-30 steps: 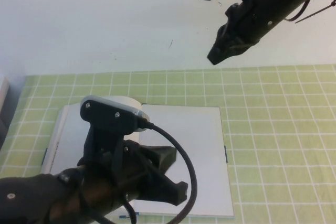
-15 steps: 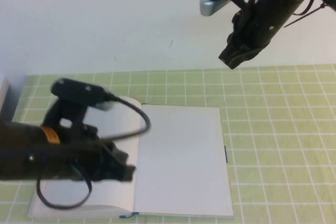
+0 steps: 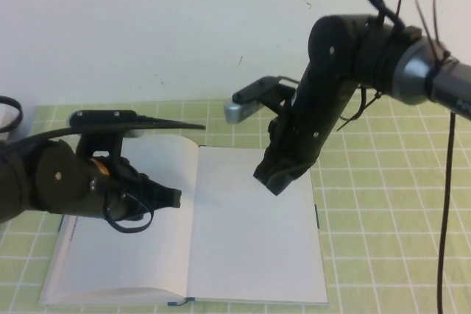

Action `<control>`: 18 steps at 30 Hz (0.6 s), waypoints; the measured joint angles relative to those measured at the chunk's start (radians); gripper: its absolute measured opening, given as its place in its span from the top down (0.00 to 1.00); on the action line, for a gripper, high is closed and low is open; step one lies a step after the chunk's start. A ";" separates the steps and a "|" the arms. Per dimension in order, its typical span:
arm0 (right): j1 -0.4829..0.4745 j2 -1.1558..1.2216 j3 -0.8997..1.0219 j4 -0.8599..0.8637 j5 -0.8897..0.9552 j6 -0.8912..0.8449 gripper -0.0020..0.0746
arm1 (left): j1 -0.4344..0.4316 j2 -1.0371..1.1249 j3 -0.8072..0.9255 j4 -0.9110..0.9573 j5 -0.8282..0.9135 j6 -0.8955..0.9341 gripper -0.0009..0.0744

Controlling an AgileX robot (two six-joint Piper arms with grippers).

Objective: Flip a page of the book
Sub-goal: Open the closed book

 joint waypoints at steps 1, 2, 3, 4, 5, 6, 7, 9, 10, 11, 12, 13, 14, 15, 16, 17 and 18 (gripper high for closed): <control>0.002 0.015 0.014 0.006 -0.020 0.000 0.97 | 0.000 0.026 -0.002 0.000 -0.007 0.000 0.99; 0.004 0.031 0.027 0.009 -0.038 0.000 0.97 | 0.000 0.050 -0.002 0.000 -0.012 0.000 0.99; 0.008 0.047 0.037 0.011 -0.051 0.000 0.97 | 0.000 0.067 -0.002 0.000 -0.015 0.000 0.99; 0.008 0.059 0.043 0.011 -0.061 0.000 0.97 | 0.000 0.088 -0.002 0.000 -0.017 0.000 0.99; 0.013 0.070 0.046 0.012 -0.068 0.000 0.97 | 0.000 0.108 -0.002 0.000 -0.021 0.000 0.99; 0.016 0.086 0.050 0.012 -0.079 0.000 0.97 | 0.000 0.122 -0.002 0.000 -0.026 0.000 0.99; 0.020 0.095 0.050 0.012 -0.086 0.000 0.97 | 0.000 0.139 -0.002 0.000 -0.030 0.000 0.99; 0.029 0.117 0.052 0.012 -0.102 0.000 0.97 | 0.000 0.159 -0.002 0.000 -0.040 0.000 0.99; 0.031 0.124 0.052 0.012 -0.112 0.000 0.97 | 0.000 0.167 -0.002 0.000 -0.048 0.000 0.99; 0.035 0.131 0.052 0.010 -0.114 0.000 0.97 | 0.000 0.172 -0.002 0.000 -0.054 0.000 0.99; 0.035 0.131 0.052 0.013 -0.117 0.000 0.97 | 0.000 0.177 -0.002 0.000 -0.056 0.000 0.99; 0.035 0.134 0.050 0.014 -0.119 0.002 0.97 | 0.000 0.181 -0.002 0.000 -0.058 0.000 0.99; 0.035 0.136 0.048 0.014 -0.119 0.003 0.97 | 0.000 0.185 -0.002 0.000 -0.059 0.000 0.99; 0.035 0.136 0.048 0.014 -0.119 0.004 0.97 | 0.000 0.190 -0.002 0.000 -0.061 0.000 0.99; 0.035 0.137 0.048 0.014 -0.119 0.006 0.97 | 0.000 0.193 -0.002 0.000 -0.064 0.000 0.99; 0.035 0.137 0.046 0.014 -0.119 0.006 0.97 | 0.000 0.195 -0.002 0.000 -0.064 0.000 0.99; 0.035 0.137 0.046 0.013 -0.119 0.007 0.97 | 0.000 0.197 -0.002 0.000 -0.064 0.000 0.99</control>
